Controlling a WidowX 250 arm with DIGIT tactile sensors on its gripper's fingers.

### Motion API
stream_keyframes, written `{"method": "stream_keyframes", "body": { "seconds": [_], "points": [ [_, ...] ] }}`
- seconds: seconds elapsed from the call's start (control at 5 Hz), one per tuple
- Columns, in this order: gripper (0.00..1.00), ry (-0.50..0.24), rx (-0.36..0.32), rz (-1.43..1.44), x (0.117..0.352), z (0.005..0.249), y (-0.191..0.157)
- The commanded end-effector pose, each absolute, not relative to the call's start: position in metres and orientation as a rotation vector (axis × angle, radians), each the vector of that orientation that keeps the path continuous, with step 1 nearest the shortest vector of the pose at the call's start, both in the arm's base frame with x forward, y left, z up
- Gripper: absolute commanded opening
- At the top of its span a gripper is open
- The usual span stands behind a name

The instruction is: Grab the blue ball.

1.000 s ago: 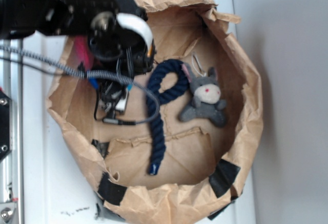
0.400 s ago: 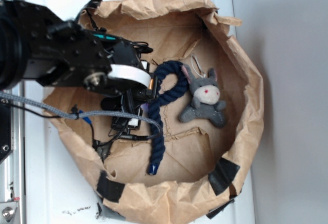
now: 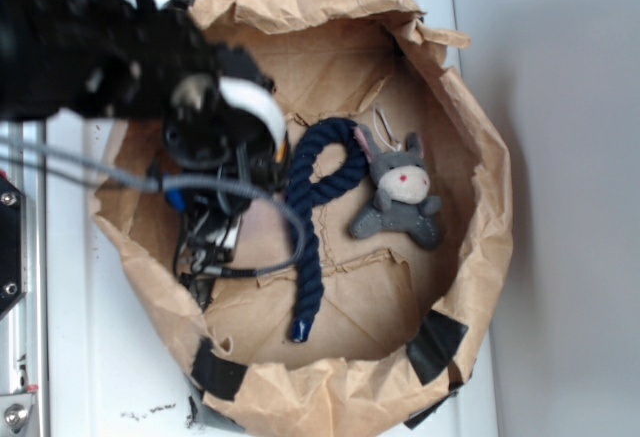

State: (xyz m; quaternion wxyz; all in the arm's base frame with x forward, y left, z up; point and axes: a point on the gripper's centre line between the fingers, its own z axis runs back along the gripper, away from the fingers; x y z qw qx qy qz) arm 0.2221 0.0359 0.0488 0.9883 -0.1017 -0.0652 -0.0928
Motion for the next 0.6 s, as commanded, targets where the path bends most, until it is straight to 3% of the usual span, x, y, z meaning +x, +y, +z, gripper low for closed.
{"method": "stream_keyframes", "body": {
  "seconds": [0.0, 0.2, 0.4],
  "points": [
    [0.0, -0.139, -0.343, -0.176, 0.226, 0.138, 0.047],
    [0.0, -0.208, -0.44, -0.134, 0.229, 0.164, 0.052],
    [0.0, -0.251, -0.433, -0.154, 0.226, 0.162, 0.05]
  ]
}}
